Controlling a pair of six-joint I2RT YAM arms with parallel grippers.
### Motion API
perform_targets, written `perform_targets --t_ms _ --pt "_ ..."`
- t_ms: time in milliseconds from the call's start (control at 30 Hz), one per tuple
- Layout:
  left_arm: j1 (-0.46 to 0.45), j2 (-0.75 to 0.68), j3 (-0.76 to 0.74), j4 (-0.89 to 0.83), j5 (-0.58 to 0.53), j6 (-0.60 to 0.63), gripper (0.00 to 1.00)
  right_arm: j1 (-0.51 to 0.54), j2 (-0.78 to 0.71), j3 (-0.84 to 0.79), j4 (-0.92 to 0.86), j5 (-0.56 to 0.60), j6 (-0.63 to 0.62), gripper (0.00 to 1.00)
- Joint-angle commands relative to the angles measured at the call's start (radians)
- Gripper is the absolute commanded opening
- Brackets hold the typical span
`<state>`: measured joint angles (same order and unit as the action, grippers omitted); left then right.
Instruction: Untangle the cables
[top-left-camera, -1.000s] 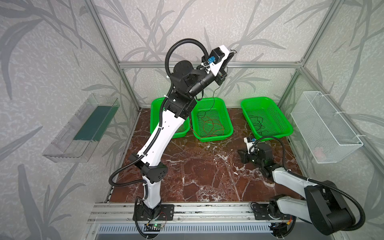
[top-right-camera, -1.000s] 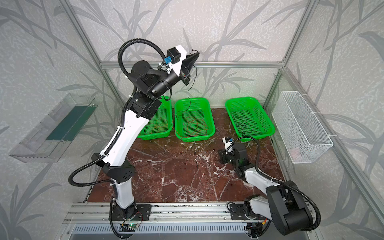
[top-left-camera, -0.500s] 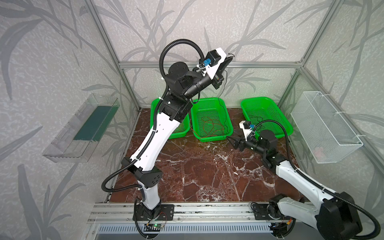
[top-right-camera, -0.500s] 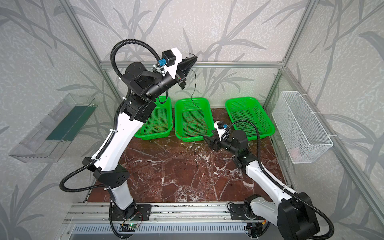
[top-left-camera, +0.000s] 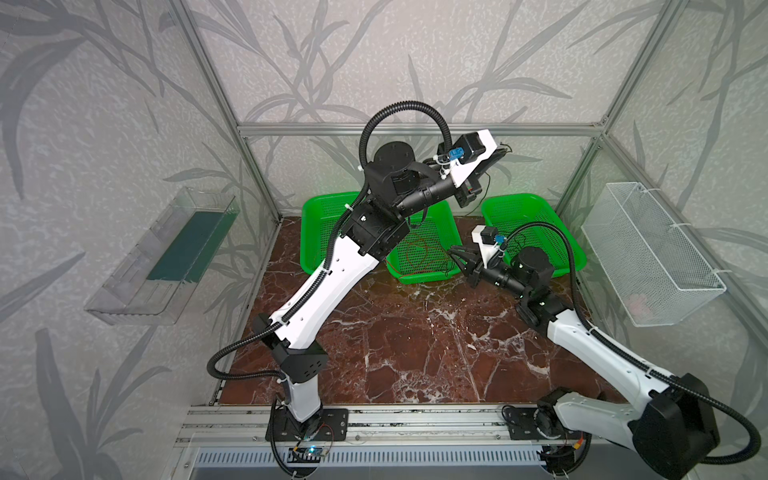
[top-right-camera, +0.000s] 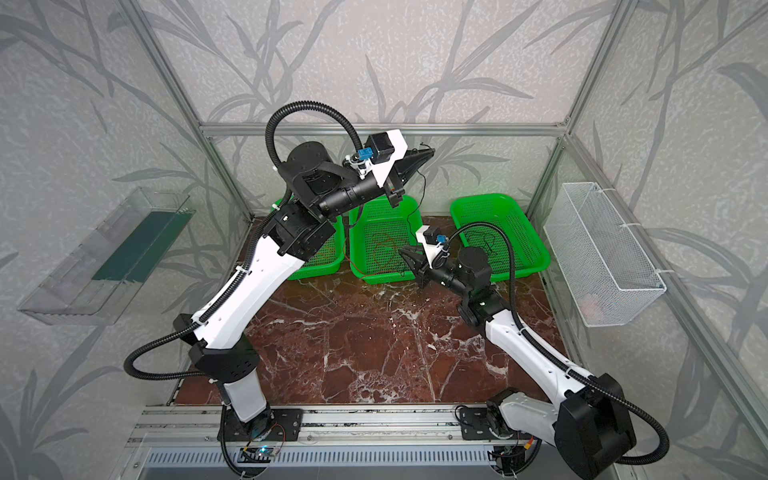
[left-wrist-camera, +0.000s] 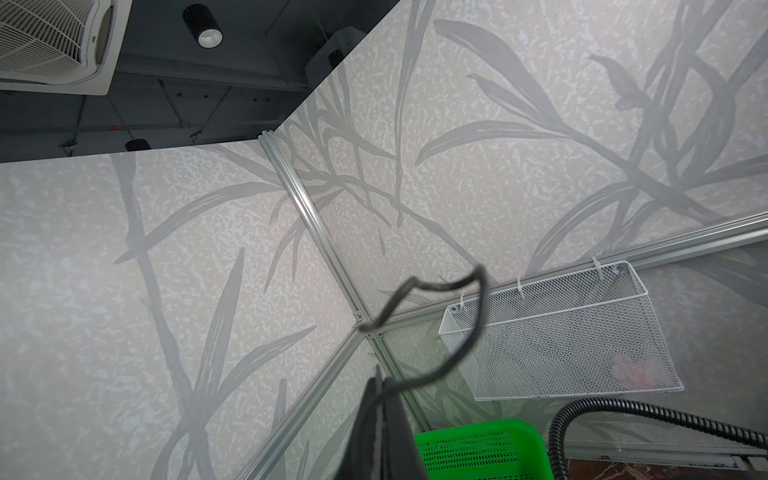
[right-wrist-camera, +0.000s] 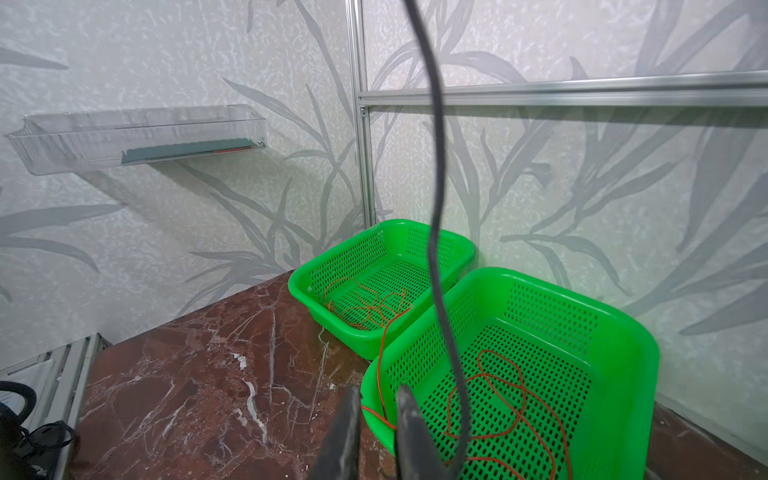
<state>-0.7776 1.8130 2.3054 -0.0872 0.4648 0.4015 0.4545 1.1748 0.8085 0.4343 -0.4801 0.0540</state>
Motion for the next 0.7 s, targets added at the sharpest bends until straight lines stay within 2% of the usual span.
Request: perform_targets --t_ms 0,133,300,433,567,667 --pt "0.004 -0.024 0.064 0.000 -0.012 0.040 0.00 0.002 -0.007 -0.035 -0.010 -0.021 0.004 0.15" --pt "0.007 0.012 0.163 -0.013 -0.033 0.070 0.00 0.002 -0.004 -0.153 0.060 -0.022 0.041 0.15" --pt "0.019 0.035 0.238 0.013 -0.056 0.080 0.00 0.002 0.042 -0.238 0.044 -0.008 0.048 0.14" --pt "0.027 0.032 0.258 0.021 -0.064 0.091 0.00 0.000 0.079 -0.307 0.043 0.066 0.070 0.07" --pt "0.036 0.022 0.267 0.027 -0.068 0.092 0.00 -0.006 0.113 -0.322 0.009 0.091 0.068 0.05" --pt "0.037 0.018 0.258 0.023 -0.061 0.086 0.00 -0.007 0.097 -0.331 0.022 0.103 0.065 0.00"
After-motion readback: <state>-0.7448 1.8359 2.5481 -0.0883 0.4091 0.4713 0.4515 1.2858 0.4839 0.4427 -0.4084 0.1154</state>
